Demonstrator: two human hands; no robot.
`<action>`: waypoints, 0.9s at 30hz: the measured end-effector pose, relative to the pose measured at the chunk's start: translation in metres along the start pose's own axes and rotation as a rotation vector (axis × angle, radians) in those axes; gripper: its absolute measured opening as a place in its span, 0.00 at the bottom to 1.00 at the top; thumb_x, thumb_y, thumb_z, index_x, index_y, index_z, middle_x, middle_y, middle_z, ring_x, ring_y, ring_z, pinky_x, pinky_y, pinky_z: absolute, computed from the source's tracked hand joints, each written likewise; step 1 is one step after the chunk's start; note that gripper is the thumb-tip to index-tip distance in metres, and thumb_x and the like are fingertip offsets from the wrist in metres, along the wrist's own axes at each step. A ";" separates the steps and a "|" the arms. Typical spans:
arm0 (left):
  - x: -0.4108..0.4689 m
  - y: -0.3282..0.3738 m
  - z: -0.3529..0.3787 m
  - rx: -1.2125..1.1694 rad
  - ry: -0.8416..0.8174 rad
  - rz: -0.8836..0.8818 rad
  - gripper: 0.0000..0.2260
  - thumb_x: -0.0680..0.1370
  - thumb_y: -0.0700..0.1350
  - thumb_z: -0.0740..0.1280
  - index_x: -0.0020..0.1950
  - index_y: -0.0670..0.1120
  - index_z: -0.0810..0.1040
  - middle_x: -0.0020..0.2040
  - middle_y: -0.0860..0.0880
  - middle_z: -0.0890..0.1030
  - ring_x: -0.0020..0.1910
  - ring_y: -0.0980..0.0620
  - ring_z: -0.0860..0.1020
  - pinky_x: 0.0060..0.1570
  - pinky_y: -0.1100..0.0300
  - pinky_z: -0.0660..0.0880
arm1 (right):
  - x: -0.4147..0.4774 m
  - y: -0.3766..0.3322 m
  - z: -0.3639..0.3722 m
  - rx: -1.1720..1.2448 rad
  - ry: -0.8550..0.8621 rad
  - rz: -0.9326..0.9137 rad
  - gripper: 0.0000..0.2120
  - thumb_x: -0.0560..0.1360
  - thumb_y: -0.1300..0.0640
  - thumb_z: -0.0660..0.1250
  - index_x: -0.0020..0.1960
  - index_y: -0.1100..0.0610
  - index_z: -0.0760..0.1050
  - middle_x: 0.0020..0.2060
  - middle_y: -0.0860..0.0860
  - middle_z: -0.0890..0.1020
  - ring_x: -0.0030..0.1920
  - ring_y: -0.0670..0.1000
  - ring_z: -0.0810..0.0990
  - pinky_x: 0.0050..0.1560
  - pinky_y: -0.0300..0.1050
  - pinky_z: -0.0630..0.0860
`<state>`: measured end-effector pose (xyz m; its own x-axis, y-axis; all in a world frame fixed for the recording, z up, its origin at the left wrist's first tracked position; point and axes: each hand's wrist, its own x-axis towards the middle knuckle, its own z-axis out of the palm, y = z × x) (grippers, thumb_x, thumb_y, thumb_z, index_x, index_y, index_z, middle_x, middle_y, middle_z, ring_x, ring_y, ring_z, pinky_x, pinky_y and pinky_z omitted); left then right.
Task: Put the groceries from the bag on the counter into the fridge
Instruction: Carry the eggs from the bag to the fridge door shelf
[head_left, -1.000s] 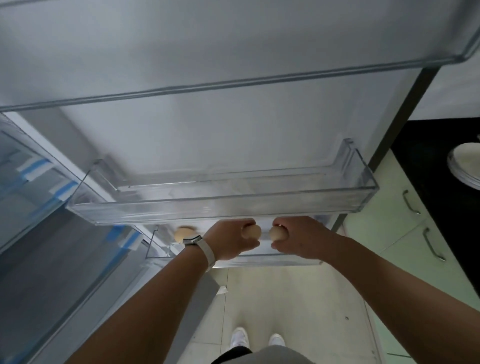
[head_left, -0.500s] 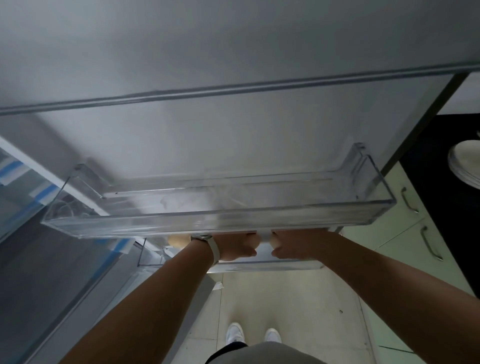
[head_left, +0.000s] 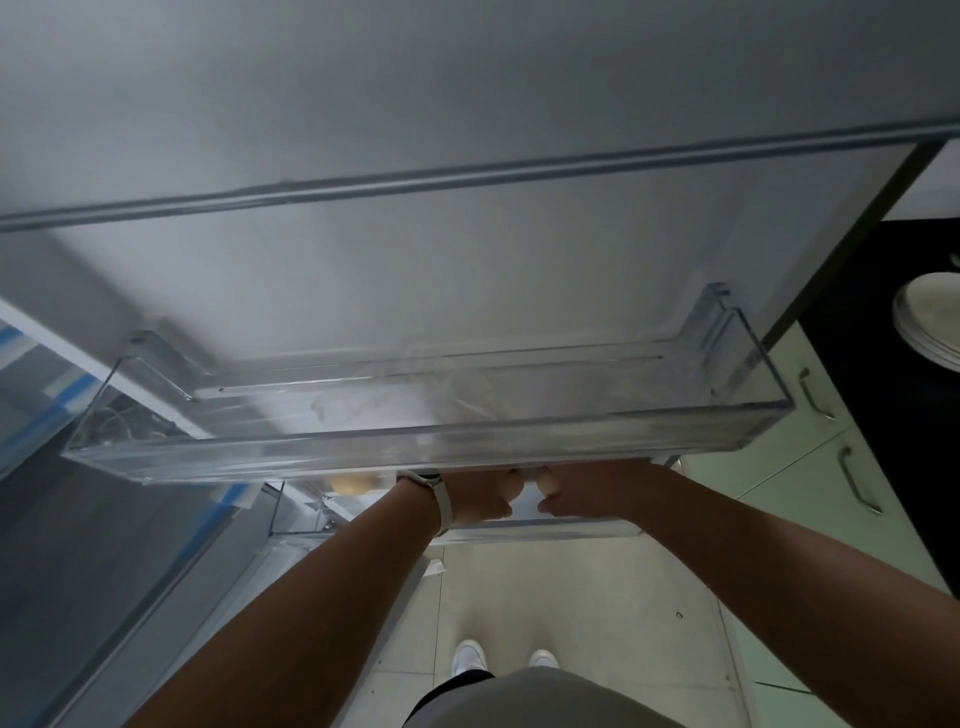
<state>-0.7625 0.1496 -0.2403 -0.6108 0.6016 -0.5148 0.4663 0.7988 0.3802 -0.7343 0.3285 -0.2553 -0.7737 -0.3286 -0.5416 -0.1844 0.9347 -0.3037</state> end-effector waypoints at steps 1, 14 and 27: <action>-0.001 0.000 0.000 0.003 0.008 -0.001 0.14 0.79 0.42 0.68 0.62 0.39 0.75 0.59 0.42 0.77 0.56 0.45 0.75 0.53 0.56 0.68 | -0.001 0.001 0.001 0.023 0.019 -0.003 0.11 0.78 0.48 0.65 0.53 0.56 0.75 0.43 0.47 0.76 0.49 0.50 0.77 0.55 0.47 0.73; -0.043 -0.014 -0.009 0.174 0.285 -0.107 0.20 0.79 0.59 0.62 0.71 0.59 0.69 0.63 0.54 0.80 0.61 0.49 0.77 0.55 0.57 0.72 | -0.047 0.003 -0.021 -0.087 0.225 -0.049 0.26 0.79 0.41 0.53 0.68 0.57 0.69 0.64 0.56 0.76 0.64 0.57 0.74 0.66 0.53 0.70; -0.089 -0.024 0.014 0.169 0.601 0.205 0.21 0.77 0.58 0.60 0.67 0.52 0.75 0.67 0.52 0.77 0.64 0.51 0.75 0.62 0.54 0.71 | -0.105 -0.027 0.005 -0.129 0.545 -0.082 0.27 0.76 0.36 0.52 0.65 0.51 0.73 0.59 0.47 0.77 0.56 0.49 0.76 0.54 0.44 0.74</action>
<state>-0.7105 0.0765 -0.2145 -0.7273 0.6801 0.0924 0.6753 0.6850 0.2735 -0.6446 0.3376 -0.1944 -0.9484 -0.3159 -0.0264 -0.3036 0.9292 -0.2109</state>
